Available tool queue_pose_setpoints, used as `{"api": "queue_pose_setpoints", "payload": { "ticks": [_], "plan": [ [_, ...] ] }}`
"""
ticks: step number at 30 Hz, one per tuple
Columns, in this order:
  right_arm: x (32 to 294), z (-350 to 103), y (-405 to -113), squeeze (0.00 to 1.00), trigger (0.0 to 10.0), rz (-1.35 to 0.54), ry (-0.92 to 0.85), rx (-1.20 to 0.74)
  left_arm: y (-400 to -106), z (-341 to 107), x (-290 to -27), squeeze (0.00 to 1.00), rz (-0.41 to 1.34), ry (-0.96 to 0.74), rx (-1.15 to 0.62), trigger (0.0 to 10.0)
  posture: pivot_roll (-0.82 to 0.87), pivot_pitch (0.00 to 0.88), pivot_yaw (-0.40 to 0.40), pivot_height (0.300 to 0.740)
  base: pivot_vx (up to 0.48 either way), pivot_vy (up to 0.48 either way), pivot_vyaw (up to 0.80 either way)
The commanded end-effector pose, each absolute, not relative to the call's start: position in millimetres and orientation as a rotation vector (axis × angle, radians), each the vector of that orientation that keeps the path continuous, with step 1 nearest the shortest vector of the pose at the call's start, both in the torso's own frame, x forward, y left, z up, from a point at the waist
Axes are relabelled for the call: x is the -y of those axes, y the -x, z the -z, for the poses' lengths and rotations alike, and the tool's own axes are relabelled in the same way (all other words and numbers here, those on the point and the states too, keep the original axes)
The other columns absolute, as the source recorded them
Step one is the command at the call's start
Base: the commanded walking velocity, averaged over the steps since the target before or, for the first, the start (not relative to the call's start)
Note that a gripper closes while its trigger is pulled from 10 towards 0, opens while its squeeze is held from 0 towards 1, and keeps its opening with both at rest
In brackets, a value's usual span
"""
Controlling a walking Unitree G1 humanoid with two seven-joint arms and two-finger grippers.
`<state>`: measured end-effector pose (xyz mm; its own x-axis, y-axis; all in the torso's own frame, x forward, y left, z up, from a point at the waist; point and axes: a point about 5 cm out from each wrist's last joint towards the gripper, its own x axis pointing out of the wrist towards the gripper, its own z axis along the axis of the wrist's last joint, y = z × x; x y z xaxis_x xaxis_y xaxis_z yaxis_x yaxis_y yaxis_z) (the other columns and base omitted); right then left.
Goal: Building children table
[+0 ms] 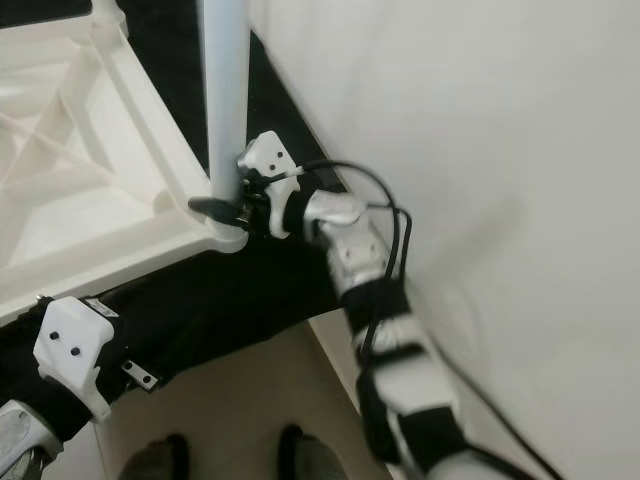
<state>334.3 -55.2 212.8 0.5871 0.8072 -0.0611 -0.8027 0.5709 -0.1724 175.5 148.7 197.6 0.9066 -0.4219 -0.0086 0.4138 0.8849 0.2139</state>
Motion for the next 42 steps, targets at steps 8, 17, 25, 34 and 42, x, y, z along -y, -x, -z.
{"api": "queue_pose_setpoints", "payload": {
  "ticks": [8,17,25,34,42],
  "plan": [
    [28.4,-161.0,-321.4,0.0,2.4,-0.952,0.181,-0.28,-173.8,-197.5,-141.5,0.0,0.484,-0.202,0.031,10.0,0.2,0.331,-0.167,0.74,0.0,0.0,0.0],
    [15.2,-208.6,-326.6,1.0,10.0,-1.059,0.125,-0.085,-176.5,-200.2,-143.7,0.0,0.469,-0.207,0.043,10.0,0.2,0.321,-0.164,0.74,0.0,0.0,0.0],
    [16.9,-240.9,-330.2,0.0,10.0,-1.425,0.199,0.142,-177.4,-200.8,-143.5,0.0,0.458,-0.209,0.05,10.0,0.22,0.318,-0.168,0.74,0.0,0.0,0.0],
    [24.0,-268.6,-356.0,0.0,0.5,-1.515,0.269,0.185,-174.7,-199.1,-148.8,0.0,0.427,-0.217,0.039,10.0,0.25,0.324,-0.176,0.74,0.0,0.0,0.0],
    [30.3,-278.5,-361.8,0.0,0.0,-1.569,0.253,0.207,-173.2,-199.4,-152.6,0.0,0.41,-0.229,0.034,10.0,0.26,0.331,-0.177,0.74,0.0,0.0,0.0]
  ]
}}
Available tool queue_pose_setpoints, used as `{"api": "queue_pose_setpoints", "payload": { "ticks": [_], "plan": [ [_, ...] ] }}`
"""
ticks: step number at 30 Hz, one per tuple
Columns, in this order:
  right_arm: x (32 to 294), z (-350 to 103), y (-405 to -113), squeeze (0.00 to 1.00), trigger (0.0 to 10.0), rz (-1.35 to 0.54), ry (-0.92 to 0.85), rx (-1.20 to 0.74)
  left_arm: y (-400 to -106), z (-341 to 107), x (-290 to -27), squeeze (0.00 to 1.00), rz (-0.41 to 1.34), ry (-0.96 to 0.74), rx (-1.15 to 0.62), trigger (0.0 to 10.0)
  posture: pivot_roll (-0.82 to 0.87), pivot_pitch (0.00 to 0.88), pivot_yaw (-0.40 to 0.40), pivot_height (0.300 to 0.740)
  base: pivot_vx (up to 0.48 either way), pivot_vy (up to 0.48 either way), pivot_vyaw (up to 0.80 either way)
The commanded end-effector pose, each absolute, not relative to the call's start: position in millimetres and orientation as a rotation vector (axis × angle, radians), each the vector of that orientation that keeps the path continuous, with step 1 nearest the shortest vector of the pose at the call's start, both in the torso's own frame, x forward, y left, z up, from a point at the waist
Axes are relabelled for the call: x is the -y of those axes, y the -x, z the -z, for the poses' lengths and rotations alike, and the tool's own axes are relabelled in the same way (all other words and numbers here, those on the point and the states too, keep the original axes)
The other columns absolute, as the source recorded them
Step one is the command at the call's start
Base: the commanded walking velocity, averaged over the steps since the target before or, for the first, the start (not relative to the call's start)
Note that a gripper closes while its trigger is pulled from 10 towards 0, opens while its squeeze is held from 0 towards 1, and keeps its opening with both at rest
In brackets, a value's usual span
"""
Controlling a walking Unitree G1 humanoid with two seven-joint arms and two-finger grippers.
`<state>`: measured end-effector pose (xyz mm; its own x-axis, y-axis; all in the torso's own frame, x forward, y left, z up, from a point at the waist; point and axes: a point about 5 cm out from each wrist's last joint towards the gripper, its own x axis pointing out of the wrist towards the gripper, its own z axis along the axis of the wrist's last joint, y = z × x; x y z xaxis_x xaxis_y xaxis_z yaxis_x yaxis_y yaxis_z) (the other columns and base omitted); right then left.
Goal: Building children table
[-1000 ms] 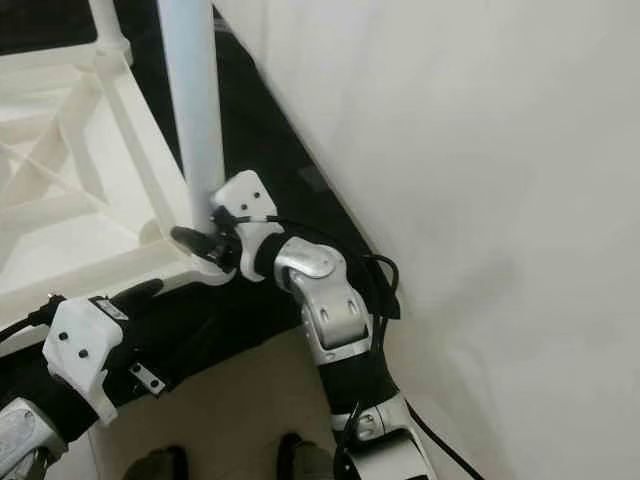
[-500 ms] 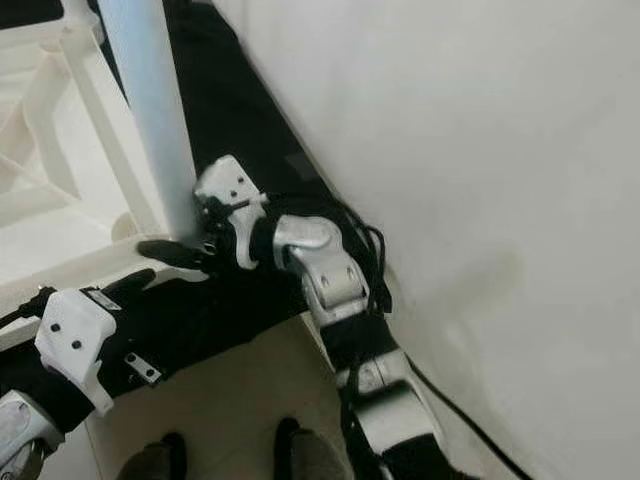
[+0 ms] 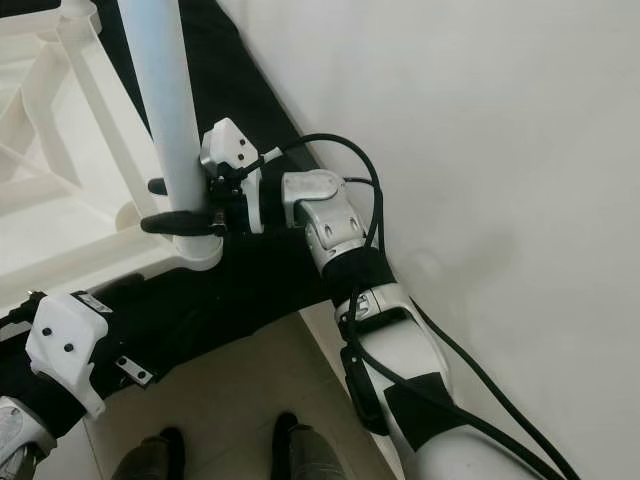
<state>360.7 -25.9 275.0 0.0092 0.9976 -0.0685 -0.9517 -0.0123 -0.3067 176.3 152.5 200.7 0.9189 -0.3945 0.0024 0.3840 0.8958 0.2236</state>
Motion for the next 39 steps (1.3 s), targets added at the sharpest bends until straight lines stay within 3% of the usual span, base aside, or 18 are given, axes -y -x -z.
{"api": "queue_pose_setpoints", "payload": {
  "ticks": [1,8,12,13,15,19,22,23,24,25,26,27,29,30,36,37,38,39],
  "plan": [
    [32.4,-278.2,-362.7,0.0,0.0,-1.578,0.253,0.203,-172.9,-199.6,-153.1,0.0,0.408,-0.23,0.034,10.0,0.26,0.331,-0.177,0.74,0.0,0.0,0.0],
    [48.2,-257.1,-366.8,0.0,0.0,-1.536,0.263,0.151,-172.7,-199.6,-153.8,0.0,0.408,-0.23,0.034,10.0,0.24,0.33,-0.18,0.74,0.0,0.0,0.0],
    [58.4,-204.5,-374.7,0.0,0.0,-0.949,0.168,-0.035,-172.3,-198.6,-155.4,0.0,0.419,-0.234,0.029,10.0,0.23,0.329,-0.176,0.74,0.0,0.0,0.0],
    [58.4,-204.5,-374.7,0.0,0.0,-0.949,0.168,-0.035,-172.3,-198.6,-155.4,0.0,0.419,-0.234,0.029,10.0,0.23,0.329,-0.176,0.74,0.0,0.0,0.0],
    [58.5,-161.3,-343.2,0.0,0.0,-0.632,0.083,-0.189,-172.5,-199.5,-156.0,0.0,0.429,-0.238,0.026,10.0,0.23,0.36,-0.149,0.74,0.0,0.0,0.0],
    [54.4,-145.3,-311.1,0.0,0.0,-0.642,0.074,-0.239,-172.9,-199.2,-155.5,0.0,0.434,-0.236,0.027,10.0,0.22,0.335,-0.158,0.74,0.0,0.0,0.0],
    [36.5,-164.0,-327.8,0.0,0.0,-0.763,0.082,-0.174,-175.3,-198.3,-152.4,0.0,0.444,-0.229,0.029,10.0,0.22,0.326,-0.157,0.74,0.0,0.0,0.0],
    [32.2,-170.5,-333.3,0.0,6.7,-0.78,0.088,-0.153,-175.7,-198.7,-151.8,0.0,0.445,-0.228,0.032,10.0,0.22,0.326,-0.16,0.74,0.0,0.0,0.0],
    [32.2,-170.5,-333.3,0.0,6.7,-0.78,0.088,-0.153,-175.7,-198.7,-151.8,0.0,0.445,-0.228,0.032,10.0,0.22,0.326,-0.16,0.74,0.0,0.0,0.0],
    [24.4,-182.4,-338.3,0.0,10.0,-0.804,0.076,-0.102,-175.6,-199.2,-152.4,0.0,0.442,-0.229,0.034,10.0,0.22,0.326,-0.16,0.74,0.0,0.0,0.0],
    [22.0,-186.9,-339.4,0.0,10.0,-0.807,0.062,-0.081,-175.5,-199.2,-153.0,0.0,0.44,-0.23,0.034,10.0,0.22,0.326,-0.16,0.74,0.0,0.0,0.0],
    [17.5,-190.0,-338.7,0.17,10.0,-0.86,0.05,-0.068,-175.8,-198.8,-153.8,0.0,0.437,-0.233,0.033,10.0,0.22,0.32,-0.164,0.74,0.0,0.0,0.0],
    [14.5,-192.5,-334.7,0.17,10.0,-0.874,0.042,-0.069,-176.0,-198.5,-154.3,0.0,0.436,-0.235,0.031,10.0,0.22,0.32,-0.164,0.74,0.0,0.0,0.0],
    [9.1,-199.3,-331.6,1.0,10.0,-0.949,0.028,-0.042,-176.2,-198.6,-154.4,0.0,0.437,-0.236,0.031,10.0,0.23,0.319,-0.164,0.74,0.0,0.0,0.0],
    [6.4,-230.3,-325.7,1.0,10.0,-1.214,0.0,0.11,-176.1,-198.3,-152.9,0.0,0.444,-0.235,0.031,10.0,0.24,0.31,-0.166,0.74,0.0,0.0,0.0],
    [8.7,-238.6,-325.5,0.58,10.0,-1.303,0.031,0.148,-176.1,-197.9,-152.6,0.0,0.445,-0.238,0.029,10.0,0.25,0.309,-0.166,0.74,0.0,0.0,0.0],
    [10.3,-243.1,-325.6,0.58,10.0,-1.357,0.056,0.167,-176.1,-197.7,-152.5,0.0,0.445,-0.24,0.028,10.0,0.25,0.309,-0.166,0.74,0.0,0.0,0.0],
    [11.6,-250.9,-328.1,0.0,10.0,-1.445,0.125,0.207,-175.9,-197.6,-152.0,0.0,0.447,-0.242,0.026,10.0,0.25,0.31,-0.165,0.74,0.0,0.0,0.0]
  ]
}}
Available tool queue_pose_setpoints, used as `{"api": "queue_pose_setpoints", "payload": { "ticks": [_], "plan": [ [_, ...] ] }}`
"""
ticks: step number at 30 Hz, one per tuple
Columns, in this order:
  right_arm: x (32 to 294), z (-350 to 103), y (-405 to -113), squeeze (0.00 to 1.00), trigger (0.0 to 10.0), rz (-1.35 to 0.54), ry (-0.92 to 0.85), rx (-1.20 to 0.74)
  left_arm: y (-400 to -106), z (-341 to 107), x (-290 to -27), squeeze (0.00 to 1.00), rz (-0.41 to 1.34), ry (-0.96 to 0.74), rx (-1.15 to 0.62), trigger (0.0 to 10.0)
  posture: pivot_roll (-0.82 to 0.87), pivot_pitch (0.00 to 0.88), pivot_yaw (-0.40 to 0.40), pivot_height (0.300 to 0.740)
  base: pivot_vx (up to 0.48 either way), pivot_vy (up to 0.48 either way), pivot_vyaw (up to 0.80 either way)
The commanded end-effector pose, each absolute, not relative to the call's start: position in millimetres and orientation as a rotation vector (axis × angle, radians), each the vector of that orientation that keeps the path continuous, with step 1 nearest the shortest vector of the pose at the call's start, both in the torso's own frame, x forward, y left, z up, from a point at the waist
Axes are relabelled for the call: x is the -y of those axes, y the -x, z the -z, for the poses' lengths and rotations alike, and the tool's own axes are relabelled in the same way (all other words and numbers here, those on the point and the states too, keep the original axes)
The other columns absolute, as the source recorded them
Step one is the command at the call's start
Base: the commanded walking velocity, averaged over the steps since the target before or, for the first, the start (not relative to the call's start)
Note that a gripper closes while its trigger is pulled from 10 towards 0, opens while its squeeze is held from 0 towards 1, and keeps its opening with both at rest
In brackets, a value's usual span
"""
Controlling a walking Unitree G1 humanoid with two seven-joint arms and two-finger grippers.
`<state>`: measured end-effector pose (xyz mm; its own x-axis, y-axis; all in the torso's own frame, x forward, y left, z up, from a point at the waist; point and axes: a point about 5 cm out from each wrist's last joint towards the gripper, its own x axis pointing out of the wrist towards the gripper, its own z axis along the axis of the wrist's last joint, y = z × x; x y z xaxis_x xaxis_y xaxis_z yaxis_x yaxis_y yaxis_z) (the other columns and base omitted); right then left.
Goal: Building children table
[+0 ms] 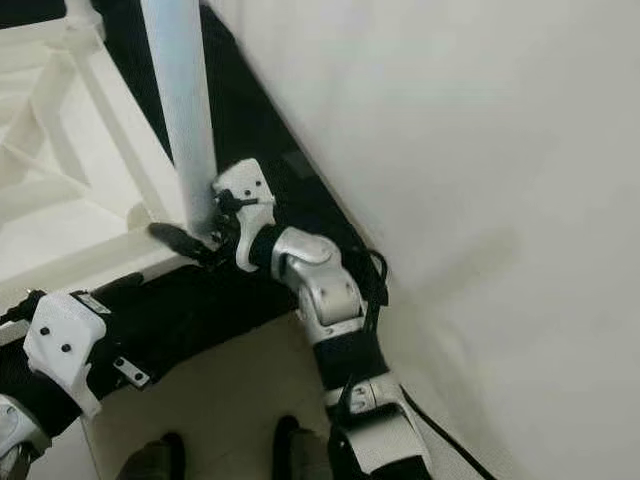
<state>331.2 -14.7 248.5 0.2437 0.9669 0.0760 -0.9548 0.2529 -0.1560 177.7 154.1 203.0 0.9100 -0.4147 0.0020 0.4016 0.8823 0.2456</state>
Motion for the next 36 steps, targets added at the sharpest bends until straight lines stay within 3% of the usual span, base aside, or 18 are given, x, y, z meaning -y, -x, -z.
{"api": "queue_pose_setpoints", "payload": {
  "ticks": [1,12,13,28,32,35,36],
  "plan": [
    [11.6,-250.9,-328.1,0.0,10.0,-1.445,0.125,0.207,-175.9,-197.6,-152.0,0.0,0.447,-0.242,0.026,10.0,0.25,0.31,-0.165,0.74,0.0,0.0,0.0],
    [13.2,-265.7,-344.0,0.0,10.0,-1.613,0.242,0.211,-172.5,-198.0,-154.0,0.0,0.434,-0.249,0.019,10.0,0.28,0.322,-0.176,0.74,0.0,0.0,0.0],
    [13.8,-269.1,-346.9,0.0,0.0,-1.63,0.244,0.208,-172.2,-198.1,-154.2,0.0,0.432,-0.254,0.017,10.0,0.28,0.322,-0.179,0.74,0.0,0.0,0.0],
    [31.1,-273.4,-364.4,0.0,0.0,-1.638,0.275,0.179,-171.4,-199.0,-157.1,0.0,0.422,-0.279,0.01,10.0,0.29,0.33,-0.179,0.74,0.0,0.0,0.0],
    [40.5,-248.9,-374.2,0.0,0.0,-1.395,0.232,0.086,-170.6,-198.0,-159.1,0.0,0.418,-0.287,0.002,10.0,0.29,0.327,-0.196,0.74,0.0,0.0,0.0],
    [49.7,-163.5,-366.0,0.0,0.0,-0.758,0.117,-0.247,-169.6,-199.1,-162.2,0.0,0.414,-0.292,-0.002,10.0,0.29,0.34,-0.184,0.74,0.0,0.0,0.0],
    [48.1,-145.9,-347.8,0.0,0.0,-0.704,0.118,-0.296,-169.8,-199.2,-163.2,0.0,0.413,-0.295,-0.003,10.0,0.29,0.337,-0.18,0.74,0.0,0.0,0.0]
  ]
}}
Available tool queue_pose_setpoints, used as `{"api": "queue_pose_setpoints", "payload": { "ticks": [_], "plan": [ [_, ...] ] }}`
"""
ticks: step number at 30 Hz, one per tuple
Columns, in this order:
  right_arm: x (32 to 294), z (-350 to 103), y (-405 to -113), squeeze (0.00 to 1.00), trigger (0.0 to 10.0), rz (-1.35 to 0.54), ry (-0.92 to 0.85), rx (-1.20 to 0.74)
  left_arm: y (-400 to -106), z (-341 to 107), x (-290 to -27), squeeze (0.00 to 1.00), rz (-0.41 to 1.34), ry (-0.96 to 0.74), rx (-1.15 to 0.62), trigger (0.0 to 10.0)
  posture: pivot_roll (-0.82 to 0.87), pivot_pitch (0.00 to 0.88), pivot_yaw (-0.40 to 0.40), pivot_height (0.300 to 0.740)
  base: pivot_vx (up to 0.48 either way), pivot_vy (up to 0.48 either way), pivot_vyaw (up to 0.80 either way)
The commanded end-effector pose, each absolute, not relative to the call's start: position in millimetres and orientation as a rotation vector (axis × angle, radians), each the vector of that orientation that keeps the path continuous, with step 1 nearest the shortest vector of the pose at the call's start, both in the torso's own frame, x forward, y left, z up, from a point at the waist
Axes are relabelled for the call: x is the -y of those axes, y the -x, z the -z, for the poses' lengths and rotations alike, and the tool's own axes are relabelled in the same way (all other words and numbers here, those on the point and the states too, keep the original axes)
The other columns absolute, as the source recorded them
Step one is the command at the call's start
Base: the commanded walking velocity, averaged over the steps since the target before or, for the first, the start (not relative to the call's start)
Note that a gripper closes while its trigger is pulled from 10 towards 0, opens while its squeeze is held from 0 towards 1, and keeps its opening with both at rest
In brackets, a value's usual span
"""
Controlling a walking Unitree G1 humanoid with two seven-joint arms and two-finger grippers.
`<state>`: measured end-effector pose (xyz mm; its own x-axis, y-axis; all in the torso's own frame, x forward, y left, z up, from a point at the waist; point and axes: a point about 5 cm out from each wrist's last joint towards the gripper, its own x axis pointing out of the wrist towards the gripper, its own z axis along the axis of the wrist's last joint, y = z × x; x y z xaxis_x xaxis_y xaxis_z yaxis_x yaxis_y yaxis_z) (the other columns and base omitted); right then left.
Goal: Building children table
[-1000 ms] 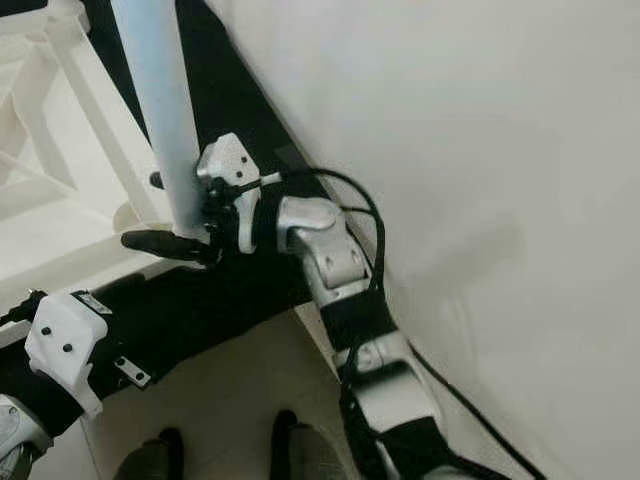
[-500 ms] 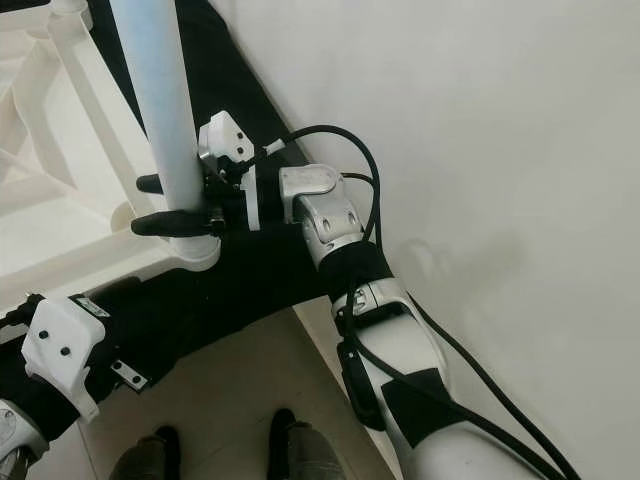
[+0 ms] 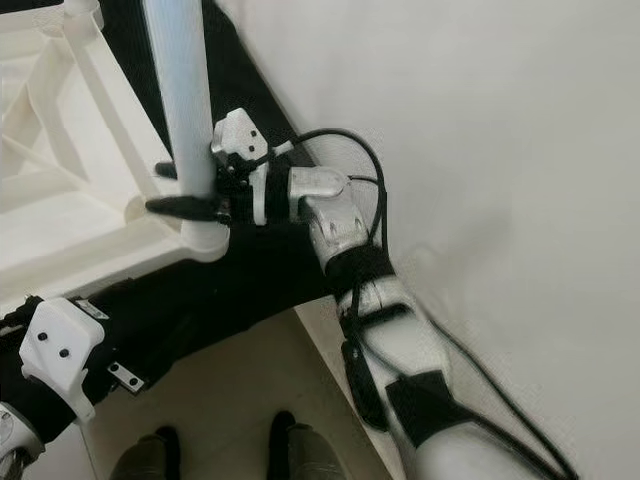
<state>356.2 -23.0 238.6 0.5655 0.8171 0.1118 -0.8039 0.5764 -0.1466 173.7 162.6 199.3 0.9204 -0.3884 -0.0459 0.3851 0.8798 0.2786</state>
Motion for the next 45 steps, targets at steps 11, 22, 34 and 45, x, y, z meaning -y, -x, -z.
{"api": "queue_pose_setpoints", "payload": {
  "ticks": [11,22,34,45],
  "plan": [
    [19.9,-153.6,-338.3,0.0,5.0,-0.792,0.056,-0.26,-173.1,-199.0,-164.9,0.0,0.411,-0.317,-0.006,10.0,0.3,0.321,-0.173,0.74,0.0,0.0,0.0],
    [16.2,-236.6,-343.2,0.0,10.0,-1.161,-0.003,0.101,-175.0,-199.0,-161.2,0.0,0.418,-0.31,0.004,10.0,0.29,0.316,-0.182,0.74,0.0,0.0,0.0],
    [38.6,-258.0,-356.8,0.0,5.2,-1.475,0.177,0.172,-178.3,-199.0,-155.5,0.0,0.42,-0.296,0.022,10.0,0.28,0.304,-0.195,0.74,0.0,0.0,0.0],
    [46.6,-272.8,-366.2,0.0,0.0,-1.523,0.21,0.202,-178.8,-198.8,-152.0,0.0,0.423,-0.29,0.026,10.0,0.26,0.309,-0.197,0.74,0.0,0.0,0.0]
  ]
}}
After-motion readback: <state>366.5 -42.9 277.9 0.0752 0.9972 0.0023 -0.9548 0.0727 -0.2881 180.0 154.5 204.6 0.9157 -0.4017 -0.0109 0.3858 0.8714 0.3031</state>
